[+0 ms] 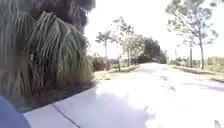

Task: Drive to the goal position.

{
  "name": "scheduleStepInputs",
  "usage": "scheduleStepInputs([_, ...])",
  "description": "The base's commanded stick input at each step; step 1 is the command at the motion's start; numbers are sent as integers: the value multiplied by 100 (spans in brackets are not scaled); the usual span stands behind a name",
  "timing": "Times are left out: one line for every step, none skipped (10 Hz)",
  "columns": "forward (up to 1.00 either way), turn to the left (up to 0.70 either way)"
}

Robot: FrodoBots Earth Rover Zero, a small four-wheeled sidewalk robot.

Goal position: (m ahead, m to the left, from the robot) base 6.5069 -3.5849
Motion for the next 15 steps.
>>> scheduleStepInputs([0, -70])
scheduleStepInputs([0, -70])
scheduleStepInputs([0, -70])
scheduleStepInputs([0, -70])
scheduleStepInputs([35, -53])
scheduleStepInputs([70, -35])
scheduleStepInputs([70, -35])
scheduleStepInputs([70, -35])
scheduleStepInputs([70, -35])
scheduleStepInputs([70, -35])
scheduleStepInputs([70, -35])
scheduleStepInputs([70, -35])
scheduleStepInputs([70, -35])
scheduleStepInputs([70, -35])
scheduleStepInputs([70, -35])
